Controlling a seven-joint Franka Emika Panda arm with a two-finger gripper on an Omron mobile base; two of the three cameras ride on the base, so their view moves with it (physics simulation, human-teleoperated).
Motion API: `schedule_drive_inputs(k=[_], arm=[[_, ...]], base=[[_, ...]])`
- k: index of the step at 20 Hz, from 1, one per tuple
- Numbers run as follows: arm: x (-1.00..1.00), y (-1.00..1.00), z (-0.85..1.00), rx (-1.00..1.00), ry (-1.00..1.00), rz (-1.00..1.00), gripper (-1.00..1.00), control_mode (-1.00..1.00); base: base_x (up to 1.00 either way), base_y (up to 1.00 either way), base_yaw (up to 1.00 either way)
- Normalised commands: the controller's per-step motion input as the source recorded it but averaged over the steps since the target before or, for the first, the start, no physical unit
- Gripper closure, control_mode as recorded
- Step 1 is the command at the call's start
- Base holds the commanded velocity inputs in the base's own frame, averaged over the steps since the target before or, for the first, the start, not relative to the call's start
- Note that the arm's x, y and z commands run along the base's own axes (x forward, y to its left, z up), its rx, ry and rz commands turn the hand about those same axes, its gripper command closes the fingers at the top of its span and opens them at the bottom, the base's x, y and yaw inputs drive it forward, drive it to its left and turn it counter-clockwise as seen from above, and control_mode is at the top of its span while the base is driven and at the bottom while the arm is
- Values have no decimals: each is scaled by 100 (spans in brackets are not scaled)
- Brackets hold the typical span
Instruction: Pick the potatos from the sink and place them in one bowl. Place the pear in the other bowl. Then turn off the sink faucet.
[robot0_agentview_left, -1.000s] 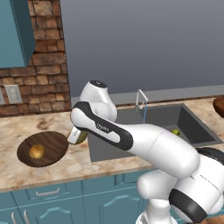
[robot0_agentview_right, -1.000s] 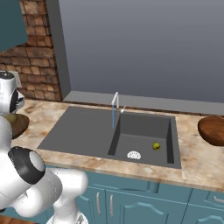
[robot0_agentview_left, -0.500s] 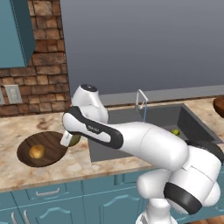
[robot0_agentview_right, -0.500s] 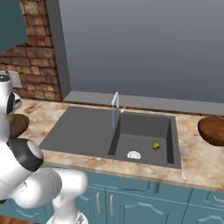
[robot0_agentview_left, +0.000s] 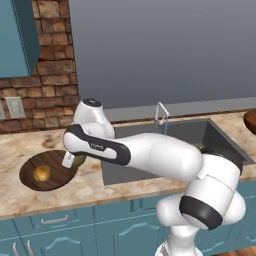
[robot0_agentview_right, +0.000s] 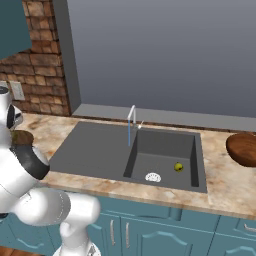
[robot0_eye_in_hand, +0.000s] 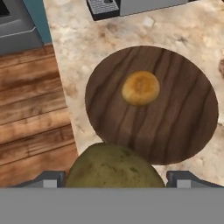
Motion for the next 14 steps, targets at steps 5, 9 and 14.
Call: schedule_drive_inputs(k=[5, 9, 14], arm=[[28, 23, -13, -5, 0, -4, 100, -100], [23, 17, -16, -5, 0, -3, 100, -100], [18, 15, -19, -4, 0, -3, 100, -100]], base=[[0, 0, 0], [0, 0, 0], [0, 0, 0]])
